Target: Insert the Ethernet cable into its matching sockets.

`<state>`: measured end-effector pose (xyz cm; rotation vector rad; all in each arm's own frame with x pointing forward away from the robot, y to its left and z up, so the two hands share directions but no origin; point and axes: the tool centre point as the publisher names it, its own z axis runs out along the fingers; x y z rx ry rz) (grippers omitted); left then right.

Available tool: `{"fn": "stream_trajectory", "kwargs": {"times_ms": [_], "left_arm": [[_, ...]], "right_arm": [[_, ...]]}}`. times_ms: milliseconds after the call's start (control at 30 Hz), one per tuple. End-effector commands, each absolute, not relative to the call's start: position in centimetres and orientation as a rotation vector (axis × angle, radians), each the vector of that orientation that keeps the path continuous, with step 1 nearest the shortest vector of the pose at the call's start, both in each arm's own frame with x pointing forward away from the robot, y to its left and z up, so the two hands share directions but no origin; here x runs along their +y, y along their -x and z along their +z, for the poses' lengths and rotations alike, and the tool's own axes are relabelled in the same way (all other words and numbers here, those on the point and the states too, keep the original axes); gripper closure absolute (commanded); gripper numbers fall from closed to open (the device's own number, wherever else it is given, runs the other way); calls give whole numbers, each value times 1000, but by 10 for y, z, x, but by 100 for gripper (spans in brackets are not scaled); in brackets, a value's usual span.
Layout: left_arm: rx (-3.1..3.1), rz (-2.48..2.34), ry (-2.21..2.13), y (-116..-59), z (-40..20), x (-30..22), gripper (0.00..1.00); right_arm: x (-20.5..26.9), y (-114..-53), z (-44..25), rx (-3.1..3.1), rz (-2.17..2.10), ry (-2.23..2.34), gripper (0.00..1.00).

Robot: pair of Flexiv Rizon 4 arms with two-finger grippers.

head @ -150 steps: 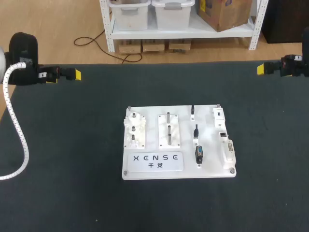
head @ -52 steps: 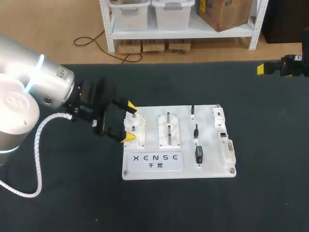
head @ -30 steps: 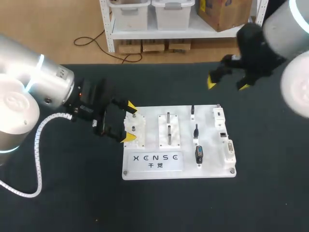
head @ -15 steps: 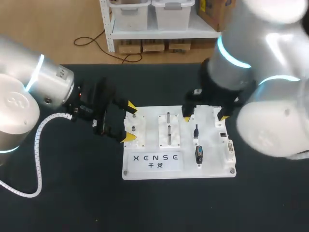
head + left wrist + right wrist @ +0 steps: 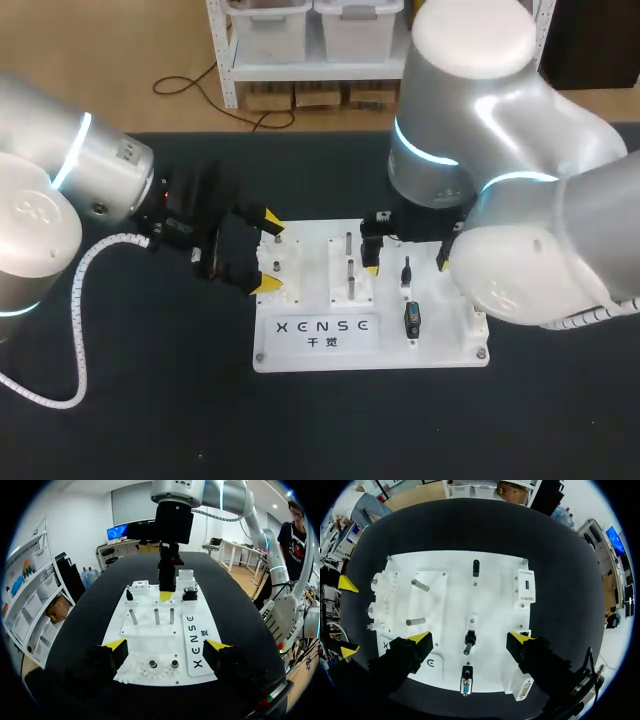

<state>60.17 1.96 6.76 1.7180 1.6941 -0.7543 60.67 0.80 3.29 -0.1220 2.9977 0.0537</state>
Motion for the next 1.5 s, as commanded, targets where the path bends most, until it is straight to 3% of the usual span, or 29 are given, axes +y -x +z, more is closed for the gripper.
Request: {"fn": "stream_trajectory", "kwargs": {"times_ms": [33,67,133,167,200,500,567,1033,1500], "left_arm": [[1693,-755,-1719,-603,67,19,0],[1693,-755,-1719,-603,67,19,0],[1693,-755,-1719,-603,67,19,0],[1693,-755,-1719,-603,67,19,0],[1693,-755,-1719,-603,67,19,0],[1693,-755,-1719,-603,67,19,0],[1693,-755,-1719,-603,67,19,0],[1693,-755,-1719,-603,67,19,0],[1693,-755,-1719,-603,67,19,0]], "right_arm": [[9,-607,28,3001,46,117,0],[9,-607,28,3003,46,117,0],[9,-607,27,3003,41,122,21],[9,-607,26,3003,40,122,40],[9,-607,26,3003,40,120,52],[8,-608,19,3010,37,139,84],[7,-608,18,3010,37,144,100],[2,-606,37,3017,39,156,100],[-39,-605,57,2995,-2,57,100]]}}
